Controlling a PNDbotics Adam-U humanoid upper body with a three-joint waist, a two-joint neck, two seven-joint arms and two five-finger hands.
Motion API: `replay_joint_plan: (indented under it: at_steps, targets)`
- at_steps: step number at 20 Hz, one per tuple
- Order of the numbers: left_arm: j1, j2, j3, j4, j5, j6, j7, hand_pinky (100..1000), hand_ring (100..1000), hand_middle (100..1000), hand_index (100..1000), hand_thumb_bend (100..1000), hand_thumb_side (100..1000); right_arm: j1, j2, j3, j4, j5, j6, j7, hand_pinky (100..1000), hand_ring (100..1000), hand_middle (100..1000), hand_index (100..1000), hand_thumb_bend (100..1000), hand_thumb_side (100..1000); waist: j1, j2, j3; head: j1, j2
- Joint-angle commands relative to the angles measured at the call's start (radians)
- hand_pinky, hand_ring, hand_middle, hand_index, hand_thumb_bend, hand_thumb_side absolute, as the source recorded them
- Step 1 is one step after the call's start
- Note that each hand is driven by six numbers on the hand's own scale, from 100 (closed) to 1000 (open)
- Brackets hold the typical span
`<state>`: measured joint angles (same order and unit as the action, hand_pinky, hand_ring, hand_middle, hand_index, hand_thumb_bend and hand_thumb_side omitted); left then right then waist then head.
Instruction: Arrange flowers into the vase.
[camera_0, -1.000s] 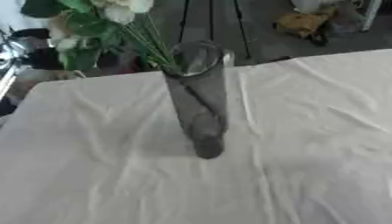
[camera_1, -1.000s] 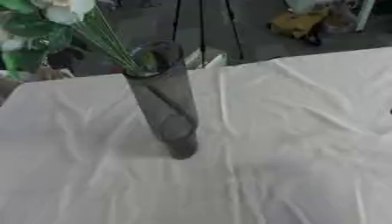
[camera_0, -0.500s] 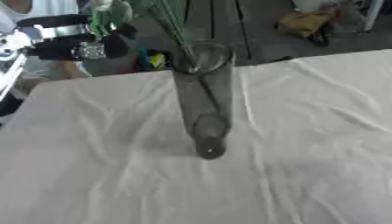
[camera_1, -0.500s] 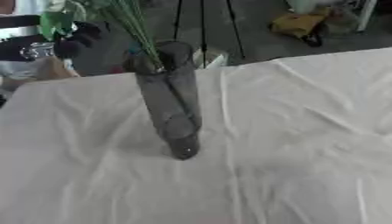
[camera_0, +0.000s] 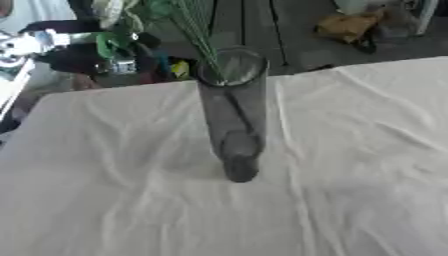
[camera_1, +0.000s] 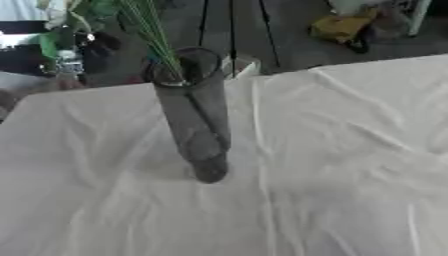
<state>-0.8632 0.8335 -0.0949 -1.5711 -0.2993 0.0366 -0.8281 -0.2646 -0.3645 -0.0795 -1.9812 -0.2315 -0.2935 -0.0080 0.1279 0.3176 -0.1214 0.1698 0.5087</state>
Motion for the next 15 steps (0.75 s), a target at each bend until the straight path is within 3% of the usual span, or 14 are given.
replay_joint_plan:
  at_steps: [1,3,7,15]
  targets:
    - [-0.012,0.022,0.007,-0.002,-0.014,-0.004,0.002,908,921,933,1000,399,944,-0.010,-0.008,-0.002,-0.019,-0.001,0.004,0.000,648,485,442,681,100,979,0.001,-0.034,0.003,0.003,-0.004]
    - [-0.009,0.025,0.006,-0.001,-0.024,-0.005,0.001,912,923,935,1000,417,907,-0.010,-0.008,-0.002,-0.019,0.000,0.004,0.001,648,485,441,681,100,979,0.001,-0.033,0.003,0.003,-0.004]
    - [0.005,0.035,0.003,-0.003,-0.058,-0.015,-0.011,919,926,940,1000,395,733,-0.010,-0.007,-0.002,-0.019,0.001,0.004,0.002,648,485,441,681,100,979,0.001,-0.031,0.005,0.003,-0.002]
    - [0.049,0.054,0.013,-0.010,-0.120,-0.032,0.012,914,920,935,1000,366,713,-0.012,-0.006,-0.003,-0.019,0.003,0.000,0.002,648,485,441,681,100,979,-0.004,-0.024,0.012,0.000,-0.003]
